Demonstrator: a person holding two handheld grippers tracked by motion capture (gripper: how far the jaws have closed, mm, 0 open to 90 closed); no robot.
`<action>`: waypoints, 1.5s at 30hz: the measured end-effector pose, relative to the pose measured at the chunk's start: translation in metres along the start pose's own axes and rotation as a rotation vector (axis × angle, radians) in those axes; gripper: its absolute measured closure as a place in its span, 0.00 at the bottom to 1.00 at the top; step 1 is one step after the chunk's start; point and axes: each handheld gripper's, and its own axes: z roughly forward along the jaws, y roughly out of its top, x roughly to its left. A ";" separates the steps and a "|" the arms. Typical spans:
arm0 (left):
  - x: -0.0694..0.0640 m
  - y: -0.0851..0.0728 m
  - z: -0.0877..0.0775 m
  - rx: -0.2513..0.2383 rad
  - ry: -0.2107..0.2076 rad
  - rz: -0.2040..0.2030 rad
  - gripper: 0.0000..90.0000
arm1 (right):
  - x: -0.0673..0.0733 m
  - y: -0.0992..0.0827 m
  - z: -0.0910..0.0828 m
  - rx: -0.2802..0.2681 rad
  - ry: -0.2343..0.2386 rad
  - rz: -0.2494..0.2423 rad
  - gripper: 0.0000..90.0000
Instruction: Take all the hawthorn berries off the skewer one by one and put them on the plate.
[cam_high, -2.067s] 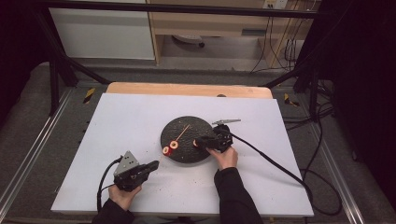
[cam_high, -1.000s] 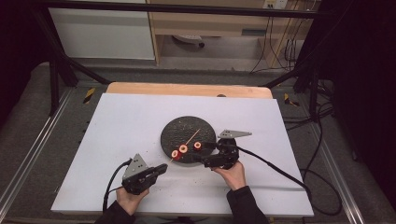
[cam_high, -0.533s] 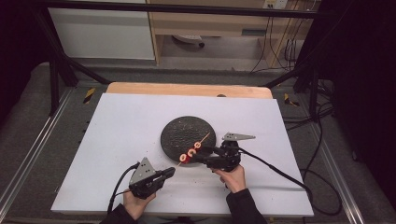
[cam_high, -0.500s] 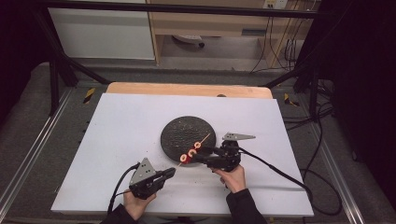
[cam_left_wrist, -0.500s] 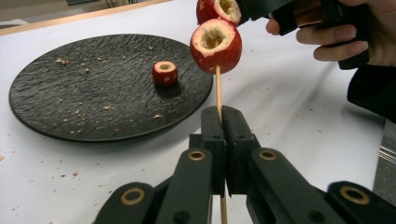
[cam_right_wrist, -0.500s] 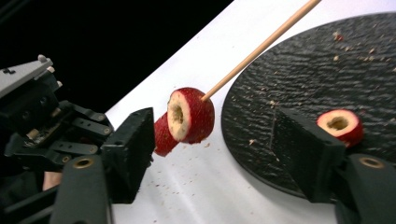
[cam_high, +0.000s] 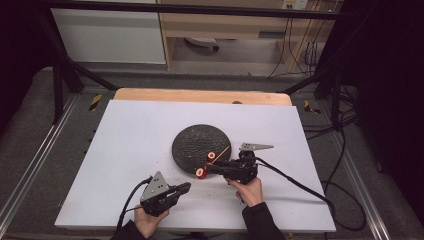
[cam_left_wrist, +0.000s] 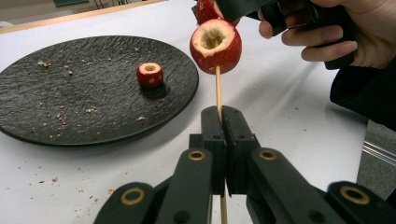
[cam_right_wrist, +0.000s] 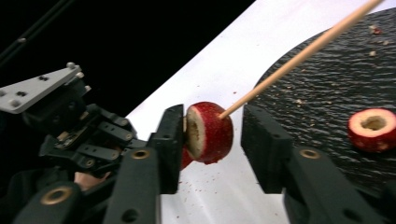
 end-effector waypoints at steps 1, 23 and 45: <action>0.000 0.000 0.000 -0.001 -0.002 0.001 0.98 | 0.000 0.000 0.000 0.000 0.009 0.003 0.71; 0.001 0.000 -0.002 -0.023 -0.013 0.008 0.98 | -0.004 0.006 -0.003 0.010 0.082 0.029 0.78; 0.004 0.001 -0.008 -0.037 -0.004 0.021 0.98 | -0.008 0.020 -0.011 -0.021 0.090 0.043 0.80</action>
